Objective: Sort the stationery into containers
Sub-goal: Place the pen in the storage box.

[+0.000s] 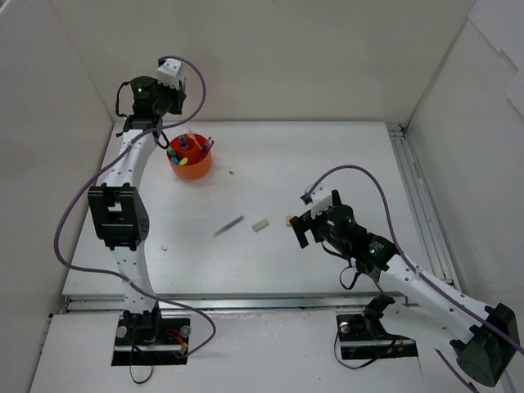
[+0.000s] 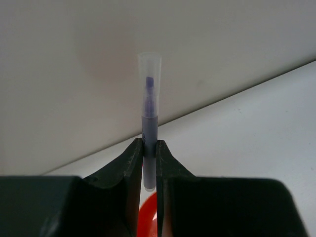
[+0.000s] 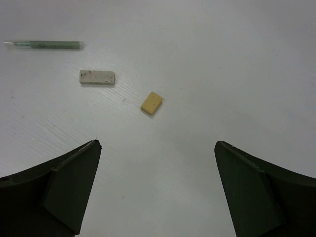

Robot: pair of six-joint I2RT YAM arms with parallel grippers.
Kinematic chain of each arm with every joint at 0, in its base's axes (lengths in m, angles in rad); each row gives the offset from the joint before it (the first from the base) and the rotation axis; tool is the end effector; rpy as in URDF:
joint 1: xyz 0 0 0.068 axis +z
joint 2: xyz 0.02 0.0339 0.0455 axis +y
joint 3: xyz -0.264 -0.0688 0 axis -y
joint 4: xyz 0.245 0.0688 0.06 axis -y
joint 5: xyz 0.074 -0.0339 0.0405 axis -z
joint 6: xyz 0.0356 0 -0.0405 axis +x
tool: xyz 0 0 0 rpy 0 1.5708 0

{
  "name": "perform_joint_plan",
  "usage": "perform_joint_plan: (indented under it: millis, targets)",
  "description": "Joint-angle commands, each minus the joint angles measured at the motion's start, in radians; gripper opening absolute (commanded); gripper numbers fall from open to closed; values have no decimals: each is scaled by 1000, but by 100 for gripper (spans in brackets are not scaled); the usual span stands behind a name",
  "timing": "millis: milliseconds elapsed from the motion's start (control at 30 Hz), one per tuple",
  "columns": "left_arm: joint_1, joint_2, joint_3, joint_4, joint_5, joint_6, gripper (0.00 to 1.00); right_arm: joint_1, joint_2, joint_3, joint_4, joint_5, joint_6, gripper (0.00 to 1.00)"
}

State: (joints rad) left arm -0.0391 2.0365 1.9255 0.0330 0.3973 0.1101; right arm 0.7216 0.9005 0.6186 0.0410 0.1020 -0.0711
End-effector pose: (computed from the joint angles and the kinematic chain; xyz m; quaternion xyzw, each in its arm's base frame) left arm 0.4943 -0.0331 0.3736 0.1873 0.7077 -0.1212 0.6704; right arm 0.1633 0.1388 0.2838 -0.2744 0.7371 0.1589 0.5967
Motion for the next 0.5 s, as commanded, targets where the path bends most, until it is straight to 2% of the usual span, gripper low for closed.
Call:
perform_joint_plan:
  millis: [0,167,467]
  targets:
    - [-4,56,182,-62,195,49,0,2,27,61,57,41,-21,98]
    - [-4,103,129,57,172,14,0,-1,54,76,66,41,-29,98]
    - [-4,206,145,79,184,-26,0,-4,124,98,100,41,-52,98]
